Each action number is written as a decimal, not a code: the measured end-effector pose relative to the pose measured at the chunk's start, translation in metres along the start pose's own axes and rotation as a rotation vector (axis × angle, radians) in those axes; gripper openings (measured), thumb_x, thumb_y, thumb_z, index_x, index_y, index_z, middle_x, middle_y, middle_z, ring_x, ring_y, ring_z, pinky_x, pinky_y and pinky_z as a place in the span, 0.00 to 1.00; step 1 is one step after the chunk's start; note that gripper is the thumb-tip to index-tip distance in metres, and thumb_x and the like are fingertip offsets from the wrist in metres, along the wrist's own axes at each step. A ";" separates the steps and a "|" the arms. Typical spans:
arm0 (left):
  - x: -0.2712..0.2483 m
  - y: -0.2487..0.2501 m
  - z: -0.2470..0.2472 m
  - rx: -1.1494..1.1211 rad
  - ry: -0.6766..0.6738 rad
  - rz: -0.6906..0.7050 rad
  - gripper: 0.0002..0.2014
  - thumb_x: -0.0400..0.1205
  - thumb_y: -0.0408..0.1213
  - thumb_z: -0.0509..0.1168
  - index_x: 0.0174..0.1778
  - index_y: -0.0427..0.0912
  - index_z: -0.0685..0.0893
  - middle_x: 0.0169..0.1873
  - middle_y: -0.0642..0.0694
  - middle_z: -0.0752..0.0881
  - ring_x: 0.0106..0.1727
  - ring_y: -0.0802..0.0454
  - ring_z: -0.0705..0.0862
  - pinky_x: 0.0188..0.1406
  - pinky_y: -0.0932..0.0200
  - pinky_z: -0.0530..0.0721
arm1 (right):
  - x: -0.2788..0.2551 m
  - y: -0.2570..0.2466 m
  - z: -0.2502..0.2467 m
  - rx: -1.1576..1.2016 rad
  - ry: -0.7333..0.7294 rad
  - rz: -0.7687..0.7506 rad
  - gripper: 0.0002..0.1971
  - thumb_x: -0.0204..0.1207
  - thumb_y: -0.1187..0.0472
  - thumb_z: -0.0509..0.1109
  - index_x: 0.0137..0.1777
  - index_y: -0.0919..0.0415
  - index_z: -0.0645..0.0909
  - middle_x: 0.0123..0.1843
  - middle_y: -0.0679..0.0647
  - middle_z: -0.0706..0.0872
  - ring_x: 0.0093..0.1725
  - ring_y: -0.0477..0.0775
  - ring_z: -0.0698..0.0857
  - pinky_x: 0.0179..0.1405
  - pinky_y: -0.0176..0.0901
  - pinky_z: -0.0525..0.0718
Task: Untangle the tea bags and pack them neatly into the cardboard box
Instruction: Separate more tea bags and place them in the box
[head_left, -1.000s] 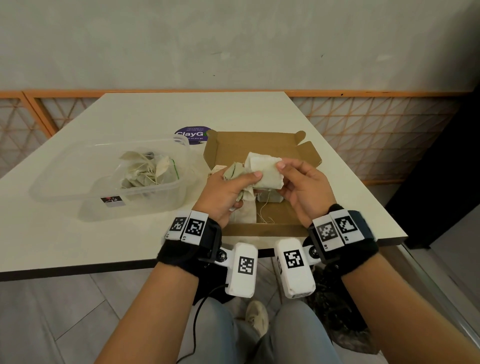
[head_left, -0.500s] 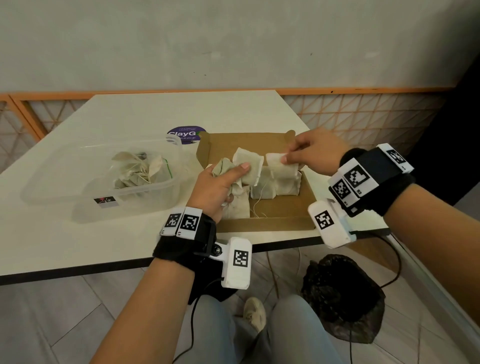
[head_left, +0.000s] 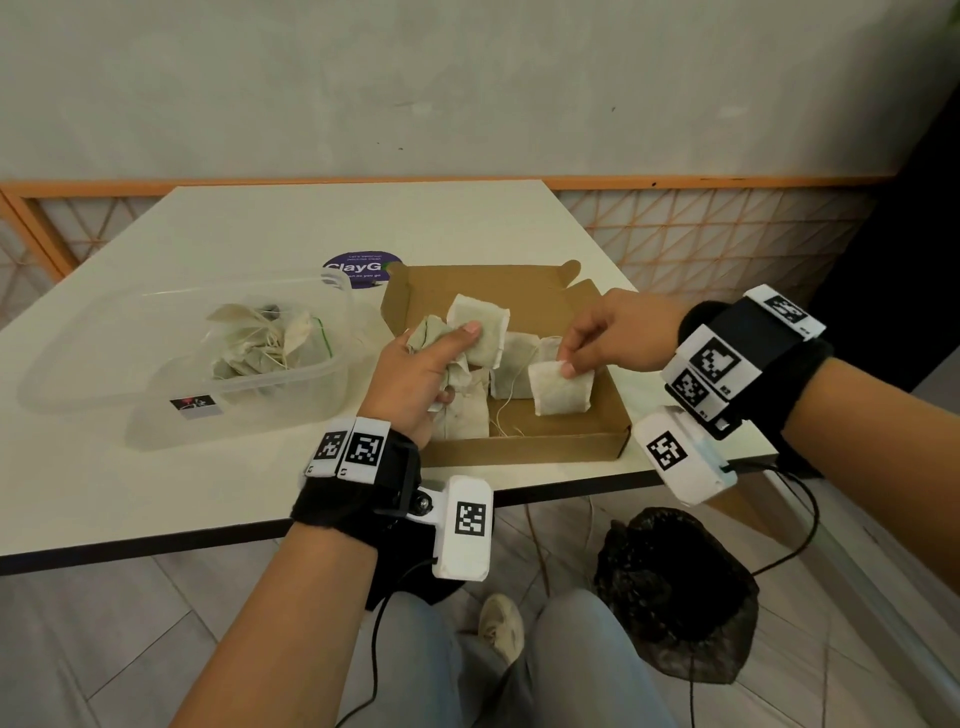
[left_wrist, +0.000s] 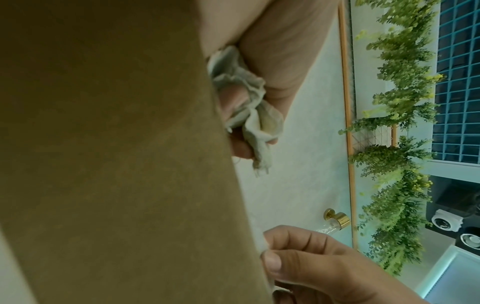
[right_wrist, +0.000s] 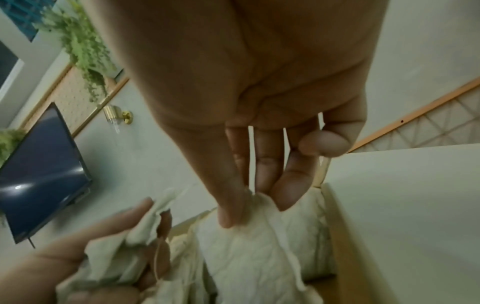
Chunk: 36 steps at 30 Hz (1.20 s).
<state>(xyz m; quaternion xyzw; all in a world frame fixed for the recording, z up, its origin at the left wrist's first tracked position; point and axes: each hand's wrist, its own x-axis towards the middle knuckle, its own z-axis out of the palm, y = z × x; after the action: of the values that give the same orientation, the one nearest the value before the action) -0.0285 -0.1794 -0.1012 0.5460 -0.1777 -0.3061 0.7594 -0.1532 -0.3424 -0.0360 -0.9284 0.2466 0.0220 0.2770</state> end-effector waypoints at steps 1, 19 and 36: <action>0.000 0.000 0.000 -0.002 0.003 0.001 0.08 0.76 0.36 0.73 0.34 0.47 0.81 0.29 0.49 0.83 0.29 0.53 0.75 0.14 0.69 0.65 | 0.003 0.002 0.002 -0.030 0.009 0.009 0.02 0.69 0.59 0.77 0.40 0.53 0.86 0.39 0.46 0.85 0.44 0.46 0.81 0.47 0.36 0.77; 0.004 -0.003 -0.002 -0.029 0.025 0.012 0.06 0.77 0.36 0.72 0.38 0.44 0.81 0.29 0.46 0.82 0.39 0.45 0.77 0.13 0.69 0.66 | 0.020 0.015 0.005 -0.192 0.174 0.057 0.05 0.71 0.62 0.74 0.47 0.57 0.87 0.31 0.40 0.77 0.33 0.39 0.73 0.29 0.30 0.66; -0.003 0.002 0.000 0.015 -0.080 -0.002 0.06 0.78 0.37 0.71 0.39 0.45 0.80 0.27 0.51 0.79 0.21 0.61 0.72 0.14 0.70 0.64 | 0.020 -0.036 0.018 0.523 -0.083 0.031 0.17 0.71 0.46 0.72 0.54 0.55 0.81 0.52 0.51 0.87 0.50 0.48 0.85 0.42 0.37 0.78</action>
<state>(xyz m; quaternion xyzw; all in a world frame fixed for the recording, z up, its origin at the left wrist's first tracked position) -0.0300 -0.1773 -0.0994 0.5392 -0.2098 -0.3271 0.7472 -0.1170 -0.3155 -0.0368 -0.8196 0.2465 0.0000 0.5171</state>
